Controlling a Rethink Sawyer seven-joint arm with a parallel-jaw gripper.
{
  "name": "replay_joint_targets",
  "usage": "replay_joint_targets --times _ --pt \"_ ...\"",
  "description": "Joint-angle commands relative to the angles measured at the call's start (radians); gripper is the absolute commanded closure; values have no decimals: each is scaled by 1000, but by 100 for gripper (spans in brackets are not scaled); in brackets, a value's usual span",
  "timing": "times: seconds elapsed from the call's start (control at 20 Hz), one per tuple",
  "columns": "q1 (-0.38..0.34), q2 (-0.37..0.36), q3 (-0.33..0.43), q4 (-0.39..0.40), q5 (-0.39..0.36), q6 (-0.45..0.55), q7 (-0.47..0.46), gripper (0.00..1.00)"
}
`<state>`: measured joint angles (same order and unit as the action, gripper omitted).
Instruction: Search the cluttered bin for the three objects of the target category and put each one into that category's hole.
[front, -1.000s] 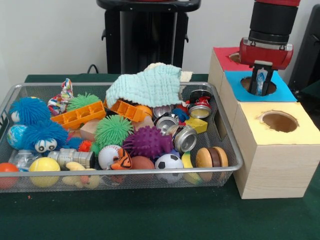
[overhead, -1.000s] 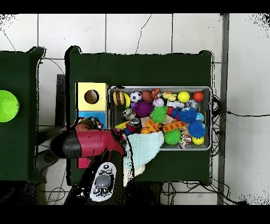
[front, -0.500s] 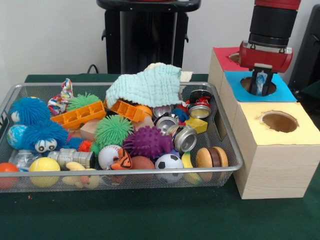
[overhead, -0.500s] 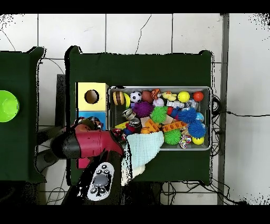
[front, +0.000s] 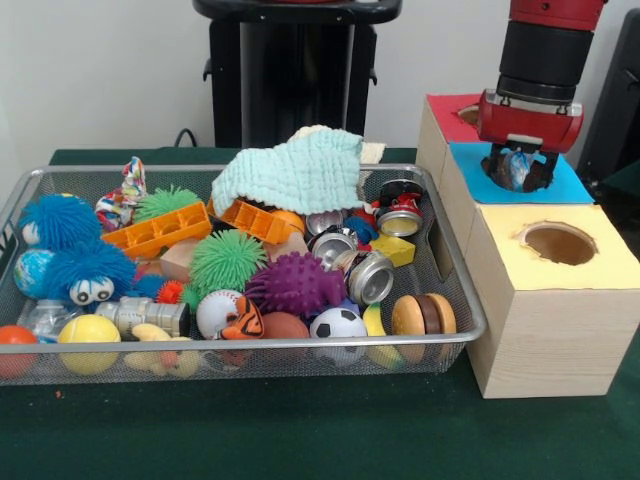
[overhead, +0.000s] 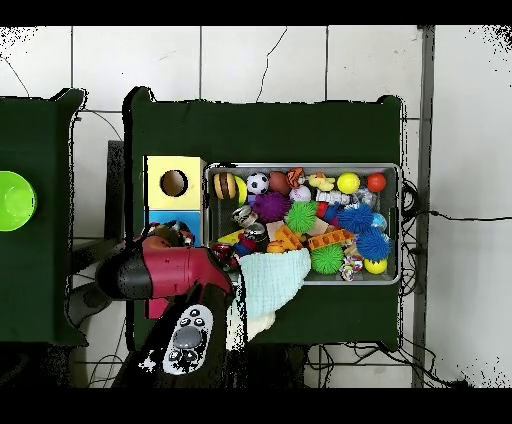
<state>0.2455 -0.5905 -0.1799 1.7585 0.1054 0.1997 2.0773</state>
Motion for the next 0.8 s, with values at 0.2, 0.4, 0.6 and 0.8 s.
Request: replay_joint_targets --times 0.2,0.4,0.6,0.8 --pt "-48 72 54 82 14 88 135 0" --pt "-50 -2 60 121 13 147 124 0" --pt "-49 -54 54 131 4 190 107 0" --pt "-20 -145 11 129 -15 292 85 0"
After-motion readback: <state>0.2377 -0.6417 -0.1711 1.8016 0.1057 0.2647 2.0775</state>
